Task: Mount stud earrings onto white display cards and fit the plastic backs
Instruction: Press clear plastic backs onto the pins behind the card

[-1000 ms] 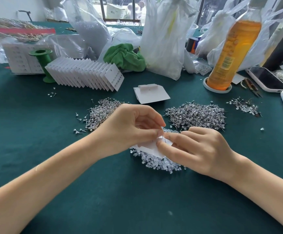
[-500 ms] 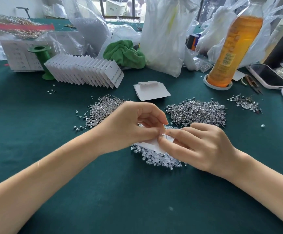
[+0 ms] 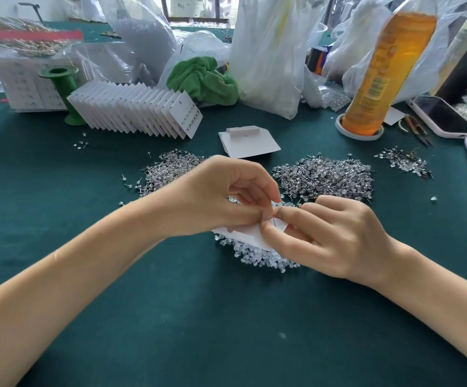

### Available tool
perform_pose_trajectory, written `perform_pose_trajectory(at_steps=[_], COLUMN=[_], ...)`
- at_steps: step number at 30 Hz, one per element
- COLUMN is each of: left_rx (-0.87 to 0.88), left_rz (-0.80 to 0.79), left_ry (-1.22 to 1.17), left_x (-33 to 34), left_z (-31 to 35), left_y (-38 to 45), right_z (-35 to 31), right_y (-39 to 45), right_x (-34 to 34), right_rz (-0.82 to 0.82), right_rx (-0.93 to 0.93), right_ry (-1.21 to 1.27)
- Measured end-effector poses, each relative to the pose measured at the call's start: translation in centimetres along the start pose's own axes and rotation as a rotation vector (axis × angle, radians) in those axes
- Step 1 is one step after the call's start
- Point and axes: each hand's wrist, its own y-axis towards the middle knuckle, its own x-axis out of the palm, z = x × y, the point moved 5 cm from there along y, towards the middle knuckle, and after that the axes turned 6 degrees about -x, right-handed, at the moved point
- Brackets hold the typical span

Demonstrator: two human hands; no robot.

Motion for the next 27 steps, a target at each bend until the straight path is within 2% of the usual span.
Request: perform_pose_trajectory(at_steps=[4, 11, 24, 25, 27], left_rx=[0.009, 0.018, -0.066, -0.066, -0.065], left_rz=[0.075, 0.081, -0.023, 0.008, 0.219], left_ry=[-0.042, -0.050, -0.015, -0.046, -0.142], left_x=[-0.2, 0.0, -0.2, -0.6, -2.7], left_z=[-0.2, -0.2, -0.1, 0.0, -0.3], left_y=[-0.1, -0.2, 0.0, 0.0, 0.1], right_z=[0.3, 0.4, 0.1, 0.3, 1.3], right_y=[0.0, -0.1, 0.0, 0.0, -0.2], right_x=[-0.2, -0.3, 0.1, 0.1, -0.2], right_rz=[0.014, 0.022, 0.011, 0.031, 0.078], right_rx=[0.034, 0.036, -0.016, 0.008, 0.109], right_ry=[0.031, 0.035, -0.013, 0.013, 0.067])
